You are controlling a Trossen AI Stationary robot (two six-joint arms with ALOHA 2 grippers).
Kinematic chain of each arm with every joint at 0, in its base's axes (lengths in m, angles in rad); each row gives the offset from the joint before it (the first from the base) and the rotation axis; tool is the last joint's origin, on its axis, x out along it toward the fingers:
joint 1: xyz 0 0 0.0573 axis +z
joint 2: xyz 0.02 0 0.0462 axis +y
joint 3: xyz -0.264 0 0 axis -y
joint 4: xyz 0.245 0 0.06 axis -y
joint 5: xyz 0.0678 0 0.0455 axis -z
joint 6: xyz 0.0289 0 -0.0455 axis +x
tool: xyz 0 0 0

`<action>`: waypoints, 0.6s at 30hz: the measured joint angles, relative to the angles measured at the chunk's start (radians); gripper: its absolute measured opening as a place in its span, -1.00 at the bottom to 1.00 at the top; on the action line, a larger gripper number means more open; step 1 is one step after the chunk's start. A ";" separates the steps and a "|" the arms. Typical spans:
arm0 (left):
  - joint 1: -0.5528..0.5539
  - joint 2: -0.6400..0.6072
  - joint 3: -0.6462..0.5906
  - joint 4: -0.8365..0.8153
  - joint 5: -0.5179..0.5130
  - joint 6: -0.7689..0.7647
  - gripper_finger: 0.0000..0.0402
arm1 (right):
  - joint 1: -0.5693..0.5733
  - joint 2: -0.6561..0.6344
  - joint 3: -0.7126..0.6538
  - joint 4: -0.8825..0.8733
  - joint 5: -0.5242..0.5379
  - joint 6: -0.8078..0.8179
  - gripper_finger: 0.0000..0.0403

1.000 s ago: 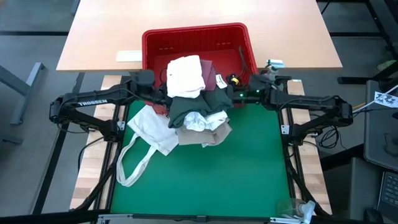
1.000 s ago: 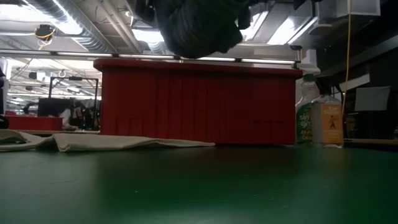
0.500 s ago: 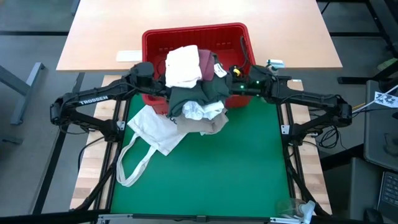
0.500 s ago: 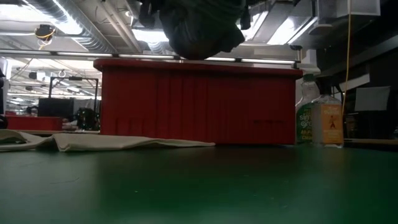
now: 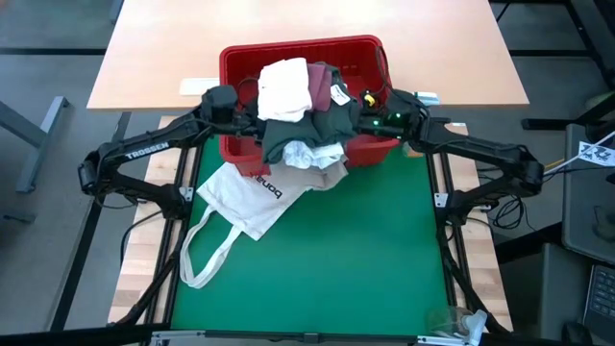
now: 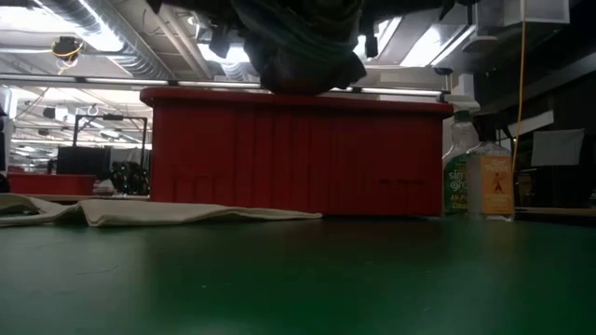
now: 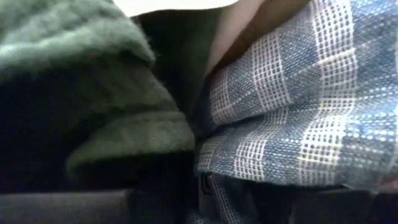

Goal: Fold Laundry from Bin
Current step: Put the folded clothes into the red bin

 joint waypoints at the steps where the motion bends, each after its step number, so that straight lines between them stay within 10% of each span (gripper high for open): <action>1: 0.005 0.001 0.000 0.001 0.000 0.000 -1.00 | -0.005 0.004 0.000 0.003 0.000 0.000 -0.26; 18: 0.163 0.045 -0.001 -0.008 -0.018 0.080 -1.00 | -0.144 0.135 0.000 0.125 -0.034 0.007 -0.26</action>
